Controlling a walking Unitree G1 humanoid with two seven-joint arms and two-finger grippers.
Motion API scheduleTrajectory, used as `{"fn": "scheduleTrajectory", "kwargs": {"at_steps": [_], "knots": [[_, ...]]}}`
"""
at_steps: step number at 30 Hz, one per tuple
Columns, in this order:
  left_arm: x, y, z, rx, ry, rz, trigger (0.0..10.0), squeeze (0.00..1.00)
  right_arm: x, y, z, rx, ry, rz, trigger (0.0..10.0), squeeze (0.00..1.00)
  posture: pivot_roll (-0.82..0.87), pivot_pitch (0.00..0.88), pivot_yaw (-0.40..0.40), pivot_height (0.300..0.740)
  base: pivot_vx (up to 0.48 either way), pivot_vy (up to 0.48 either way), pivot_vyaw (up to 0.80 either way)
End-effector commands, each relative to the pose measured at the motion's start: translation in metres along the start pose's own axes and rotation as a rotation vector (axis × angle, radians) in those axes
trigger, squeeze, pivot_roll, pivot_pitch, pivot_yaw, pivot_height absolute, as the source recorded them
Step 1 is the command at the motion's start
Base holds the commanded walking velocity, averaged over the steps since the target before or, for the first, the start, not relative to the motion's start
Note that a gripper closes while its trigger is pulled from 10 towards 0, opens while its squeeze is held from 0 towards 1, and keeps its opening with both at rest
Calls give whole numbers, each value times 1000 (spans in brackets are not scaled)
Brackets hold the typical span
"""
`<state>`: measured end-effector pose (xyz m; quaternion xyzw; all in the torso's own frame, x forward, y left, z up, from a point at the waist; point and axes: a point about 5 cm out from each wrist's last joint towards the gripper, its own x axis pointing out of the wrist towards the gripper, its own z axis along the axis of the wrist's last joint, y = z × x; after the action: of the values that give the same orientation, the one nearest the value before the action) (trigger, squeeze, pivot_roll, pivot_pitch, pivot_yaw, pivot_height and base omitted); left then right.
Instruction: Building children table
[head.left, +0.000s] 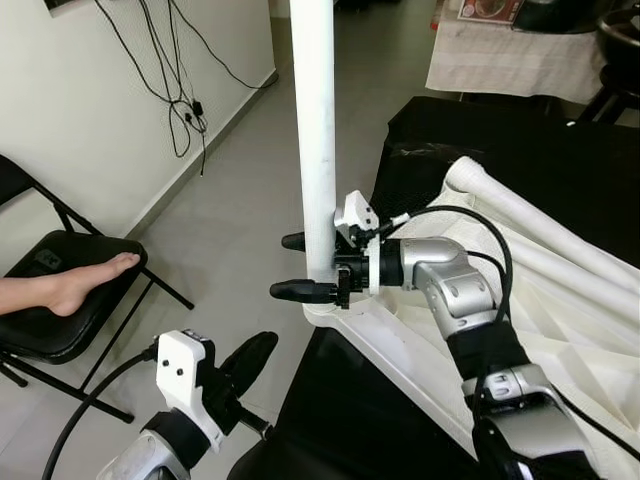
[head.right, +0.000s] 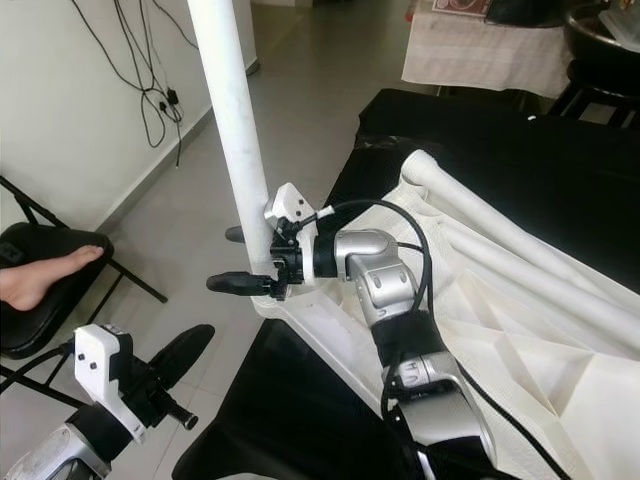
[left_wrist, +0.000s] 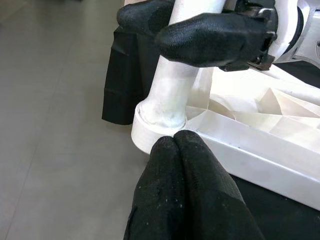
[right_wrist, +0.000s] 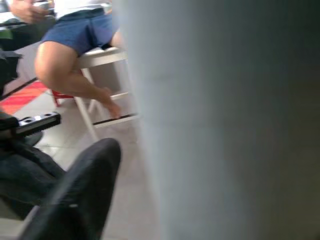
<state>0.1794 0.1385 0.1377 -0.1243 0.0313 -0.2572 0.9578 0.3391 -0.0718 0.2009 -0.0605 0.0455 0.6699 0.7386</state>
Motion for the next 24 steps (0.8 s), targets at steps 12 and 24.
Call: {"fn": "scheduleTrajectory", "kwargs": {"at_steps": [12, 24], "knots": [[-4, -1, 1, -6, 11, 1, 10000, 0, -2, 3, -1, -4, -81, 50, 0, 0, -30, 154, 31, 740, 0, 0, 0], [-7, 8, 3, 2, 22, 6, 10000, 0, -16, 43, -43, 81, 58, -945, 0, 0, -80, 170, 65, 740, 0, 0, 0]]}}
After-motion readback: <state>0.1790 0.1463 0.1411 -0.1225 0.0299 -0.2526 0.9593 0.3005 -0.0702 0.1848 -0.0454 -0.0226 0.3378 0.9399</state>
